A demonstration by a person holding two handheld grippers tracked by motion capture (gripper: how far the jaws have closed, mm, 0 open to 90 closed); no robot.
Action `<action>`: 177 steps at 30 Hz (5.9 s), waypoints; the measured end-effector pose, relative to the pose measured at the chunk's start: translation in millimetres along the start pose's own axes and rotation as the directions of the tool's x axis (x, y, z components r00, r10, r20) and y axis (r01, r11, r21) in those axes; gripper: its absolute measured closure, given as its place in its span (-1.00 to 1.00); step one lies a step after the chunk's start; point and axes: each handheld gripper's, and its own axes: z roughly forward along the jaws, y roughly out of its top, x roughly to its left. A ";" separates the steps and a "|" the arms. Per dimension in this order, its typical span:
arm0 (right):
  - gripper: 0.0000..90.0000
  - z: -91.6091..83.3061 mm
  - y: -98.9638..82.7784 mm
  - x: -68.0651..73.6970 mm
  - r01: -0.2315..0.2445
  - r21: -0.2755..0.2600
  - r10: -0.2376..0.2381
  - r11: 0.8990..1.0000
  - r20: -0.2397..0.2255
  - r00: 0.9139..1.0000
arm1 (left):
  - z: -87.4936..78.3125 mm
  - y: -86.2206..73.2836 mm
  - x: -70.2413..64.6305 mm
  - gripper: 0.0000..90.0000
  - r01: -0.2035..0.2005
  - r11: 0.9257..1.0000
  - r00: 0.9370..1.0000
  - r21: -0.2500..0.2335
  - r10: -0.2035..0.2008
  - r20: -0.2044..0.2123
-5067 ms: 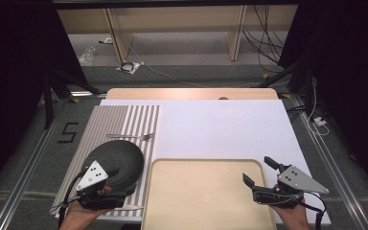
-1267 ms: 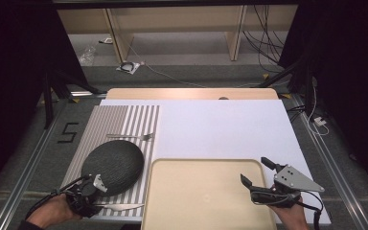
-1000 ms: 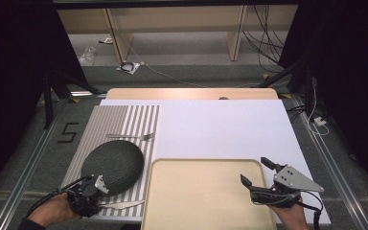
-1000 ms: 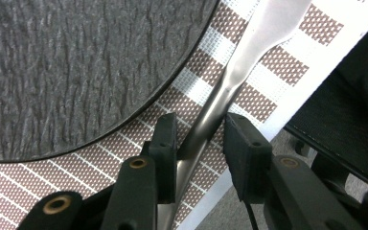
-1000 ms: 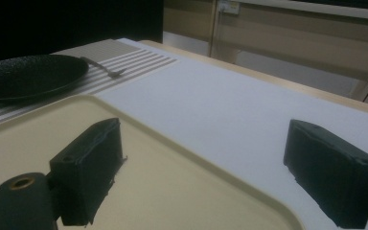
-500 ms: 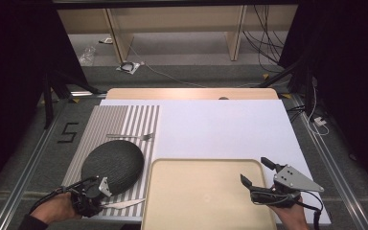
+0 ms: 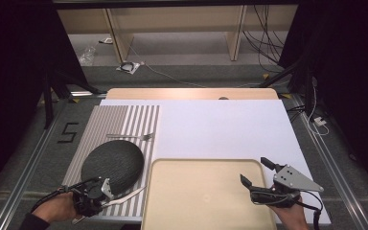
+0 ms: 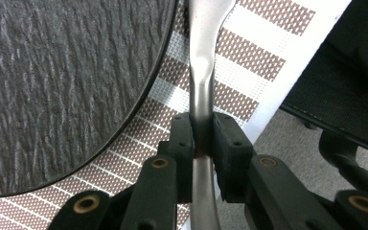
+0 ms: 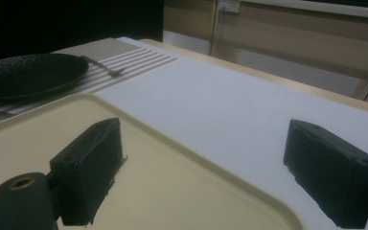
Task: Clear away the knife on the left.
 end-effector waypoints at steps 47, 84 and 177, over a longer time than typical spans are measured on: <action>-0.68 -0.7 0.4 0.2 0.002 -0.002 -0.002 1.000 -0.003 1.000 | -45.1 62.8 -29.2 0.76 0.060 0.948 0.998 -0.314 -0.063 0.000; -0.68 -1.6 0.3 -0.3 0.000 -0.005 0.000 1.000 -0.003 1.000 | -38.0 149.2 -66.2 0.76 -0.005 0.952 0.993 -0.306 0.042 0.113; -0.67 -2.9 0.2 1.7 0.009 0.005 -0.009 1.000 -0.010 1.000 | 6.1 171.2 -107.5 0.98 -0.122 0.923 0.984 -0.366 0.160 0.075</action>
